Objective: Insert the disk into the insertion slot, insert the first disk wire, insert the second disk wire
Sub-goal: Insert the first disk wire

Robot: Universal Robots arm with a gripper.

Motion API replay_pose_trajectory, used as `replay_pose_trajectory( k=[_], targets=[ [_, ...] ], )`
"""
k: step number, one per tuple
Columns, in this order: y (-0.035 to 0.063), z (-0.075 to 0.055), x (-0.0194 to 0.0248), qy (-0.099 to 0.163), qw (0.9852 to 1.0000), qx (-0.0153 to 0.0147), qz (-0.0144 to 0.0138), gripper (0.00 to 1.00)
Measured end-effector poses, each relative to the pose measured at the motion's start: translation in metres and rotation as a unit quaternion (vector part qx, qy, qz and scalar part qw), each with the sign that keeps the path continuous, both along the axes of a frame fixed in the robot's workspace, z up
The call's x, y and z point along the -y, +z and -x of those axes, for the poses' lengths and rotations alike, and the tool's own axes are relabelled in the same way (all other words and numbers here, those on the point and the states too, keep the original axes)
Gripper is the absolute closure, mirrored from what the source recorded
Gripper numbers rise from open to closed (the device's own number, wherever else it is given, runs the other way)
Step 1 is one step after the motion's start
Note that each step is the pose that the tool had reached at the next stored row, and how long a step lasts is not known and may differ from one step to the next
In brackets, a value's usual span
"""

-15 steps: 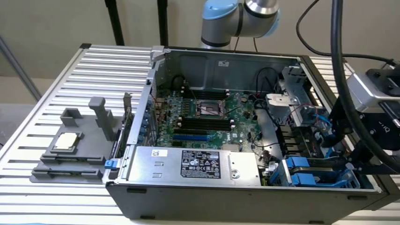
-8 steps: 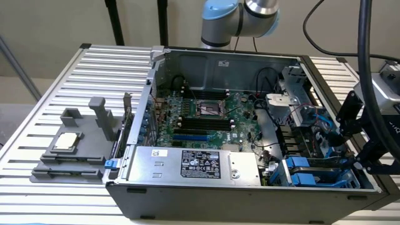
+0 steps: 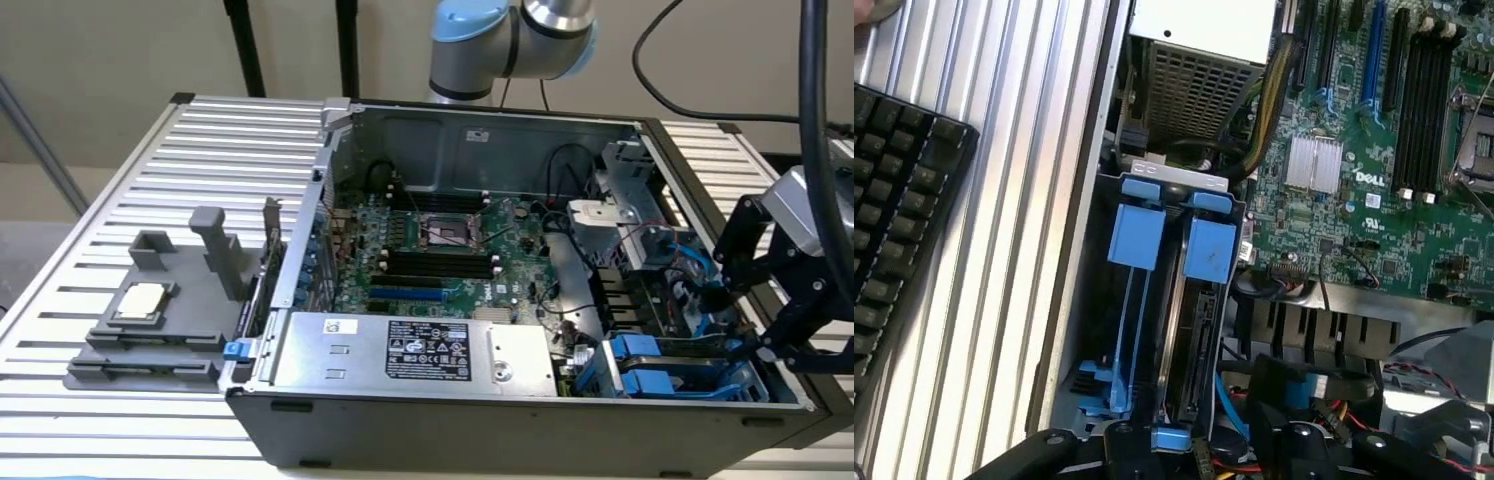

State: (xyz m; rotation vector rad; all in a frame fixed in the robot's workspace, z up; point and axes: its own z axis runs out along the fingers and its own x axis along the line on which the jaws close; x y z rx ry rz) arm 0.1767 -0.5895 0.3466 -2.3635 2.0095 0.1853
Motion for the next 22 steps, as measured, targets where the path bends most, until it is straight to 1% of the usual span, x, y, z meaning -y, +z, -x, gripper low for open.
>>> replay_pose_trajectory(
  k=[2, 5, 6, 7, 8, 10, 15, 16, 18, 19, 20, 21, 22],
  targets=[
    [-0.0001, -0.0010, 0.0000, 0.007, 1.0000, 0.0002, -0.0023, 0.51],
    [-0.0001, -0.0027, 0.0000, 0.012, 0.9999, 0.0017, -0.0070, 0.53],
    [-0.0002, -0.0030, 0.0000, 0.014, 0.9999, 0.0023, -0.0089, 0.60],
    [-0.0003, -0.0033, 0.0000, 0.016, 0.9998, 0.0028, -0.0107, 0.60],
    [-0.0005, -0.0036, 0.0000, 0.018, 0.9998, 0.0032, -0.0123, 0.67],
    [-0.0010, -0.0038, 0.0002, 0.022, 0.9996, 0.0033, -0.0141, 0.67],
    [-0.0017, -0.0039, 0.0004, 0.029, 0.9993, 0.0036, -0.0214, 0.67],
    [-0.0017, -0.0039, 0.0003, 0.029, 0.9993, 0.0037, -0.0226, 0.69],
    [-0.0018, -0.0039, 0.0004, 0.030, 0.9992, 0.0037, -0.0250, 0.69],
    [-0.0017, -0.0039, 0.0003, 0.031, 0.9992, 0.0037, -0.0258, 0.76],
    [-0.0018, -0.0039, 0.0003, 0.031, 0.9992, 0.0038, -0.0264, 0.76],
    [-0.0019, -0.0034, 0.0003, 0.031, 0.9992, 0.0038, -0.0266, 0.79],
    [-0.0019, -0.0026, 0.0003, 0.031, 0.9992, 0.0038, -0.0266, 0.84]
  ],
)
